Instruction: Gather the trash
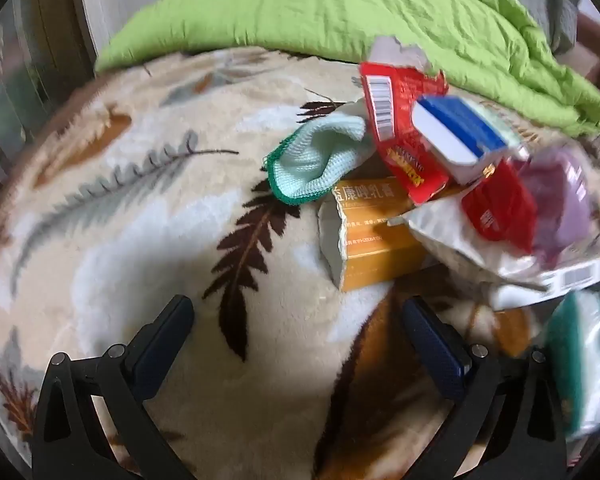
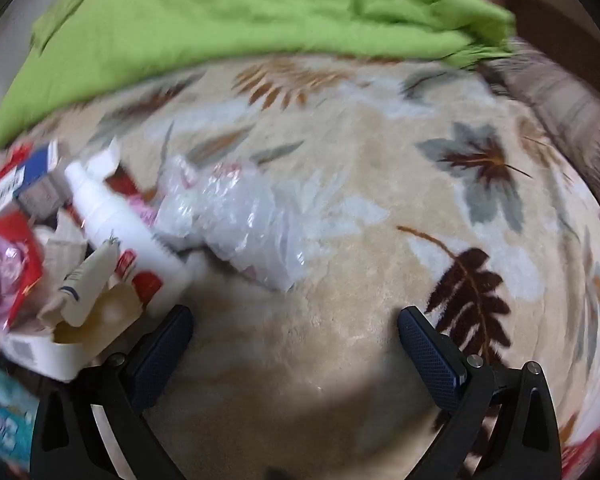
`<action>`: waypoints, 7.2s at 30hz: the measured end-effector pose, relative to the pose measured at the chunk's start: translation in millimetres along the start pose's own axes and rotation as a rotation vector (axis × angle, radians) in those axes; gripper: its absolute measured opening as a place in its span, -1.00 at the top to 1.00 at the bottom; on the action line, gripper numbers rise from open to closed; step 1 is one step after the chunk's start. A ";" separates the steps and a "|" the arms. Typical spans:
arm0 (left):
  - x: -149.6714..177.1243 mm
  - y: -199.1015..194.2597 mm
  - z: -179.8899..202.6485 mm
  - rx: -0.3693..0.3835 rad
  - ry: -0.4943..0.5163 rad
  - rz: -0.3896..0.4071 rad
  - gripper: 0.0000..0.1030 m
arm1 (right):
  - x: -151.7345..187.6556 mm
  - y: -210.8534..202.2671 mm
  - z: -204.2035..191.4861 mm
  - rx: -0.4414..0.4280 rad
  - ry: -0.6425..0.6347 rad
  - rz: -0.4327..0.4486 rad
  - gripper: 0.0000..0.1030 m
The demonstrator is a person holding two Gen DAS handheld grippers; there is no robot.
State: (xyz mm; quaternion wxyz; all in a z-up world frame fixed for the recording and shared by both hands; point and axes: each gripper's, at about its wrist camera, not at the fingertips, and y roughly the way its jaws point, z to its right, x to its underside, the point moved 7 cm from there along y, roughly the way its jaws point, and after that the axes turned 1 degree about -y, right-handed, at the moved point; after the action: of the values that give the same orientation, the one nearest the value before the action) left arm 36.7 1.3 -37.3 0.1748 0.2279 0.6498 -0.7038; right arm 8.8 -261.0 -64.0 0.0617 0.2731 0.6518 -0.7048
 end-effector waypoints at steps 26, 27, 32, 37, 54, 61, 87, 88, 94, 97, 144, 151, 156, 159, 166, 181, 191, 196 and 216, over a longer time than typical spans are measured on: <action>78.3 -202.2 27.1 0.104 0.119 0.498 -1.00 | 107.6 -206.1 12.4 -0.088 -0.090 0.465 -1.00; 87.2 -206.0 27.5 0.095 0.123 0.514 -1.00 | 115.1 -210.8 11.8 -0.085 -0.093 0.479 -1.00; 104.5 -203.2 26.8 0.046 0.119 0.516 -1.00 | 127.8 -222.9 12.8 -0.066 -0.091 0.537 -1.00; 105.7 -193.8 20.3 0.033 0.089 0.497 -1.00 | 129.8 -224.5 12.3 -0.034 -0.115 0.559 -1.00; 105.9 -184.7 15.1 0.033 0.091 0.467 -1.00 | 131.4 -216.5 9.6 -0.019 -0.133 0.541 -1.00; 105.8 -184.8 14.6 0.035 0.089 0.466 -1.00 | 131.8 -214.9 9.9 -0.019 -0.134 0.530 -1.00; 105.9 -185.4 15.9 0.034 0.087 0.462 -1.00 | 131.1 -213.4 8.5 -0.020 -0.126 0.518 -1.00; 105.9 -185.5 15.9 0.033 0.086 0.462 -1.00 | 131.8 -213.3 8.7 -0.021 -0.127 0.518 -1.00; 107.4 -179.4 16.3 0.059 0.070 0.427 -1.00 | 131.2 -208.5 5.4 -0.056 -0.141 0.488 -1.00; 108.3 -168.8 17.0 0.094 0.040 0.373 -1.00 | 129.0 -200.1 -0.1 -0.117 -0.160 0.435 -0.90; 40.4 -54.1 4.4 0.345 -0.212 0.017 0.24 | 68.4 -82.8 -97.5 -0.492 -0.078 -0.040 0.30; 37.6 -59.5 9.6 0.357 -0.199 0.043 -0.12 | 65.3 -97.6 -82.5 -0.523 -0.040 0.042 0.71; 37.6 -54.3 16.7 0.334 -0.181 0.034 -0.21 | 62.8 -119.2 -56.7 -0.465 0.003 0.150 0.80; 38.0 -47.7 20.8 0.327 -0.178 0.013 -0.23 | 61.3 -127.8 -39.6 -0.437 0.028 0.186 0.80; 39.3 -40.3 31.2 0.195 -0.075 0.035 -0.07 | 60.8 -128.6 -29.3 -0.446 0.056 0.196 0.80; 39.1 -91.7 18.4 0.222 -0.045 0.226 0.35 | 67.4 -141.6 -37.3 -0.438 -0.007 0.273 0.80; 39.9 -100.2 40.1 0.302 0.006 0.241 0.35 | 67.8 -143.0 -37.9 -0.438 -0.005 0.282 0.80; 43.2 -105.1 48.0 0.319 0.034 0.254 0.35 | 67.6 -143.6 -36.6 -0.441 0.006 0.283 0.80; 130.8 -207.7 250.9 0.831 0.476 0.112 0.30 | 169.1 -218.2 198.8 -0.237 0.326 0.271 0.80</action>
State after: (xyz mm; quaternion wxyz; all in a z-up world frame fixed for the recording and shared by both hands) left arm -208.7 -221.9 77.5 -0.0469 0.4679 0.3223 -0.8216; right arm -291.0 -373.8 50.6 0.0812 0.4591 0.6886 -0.5554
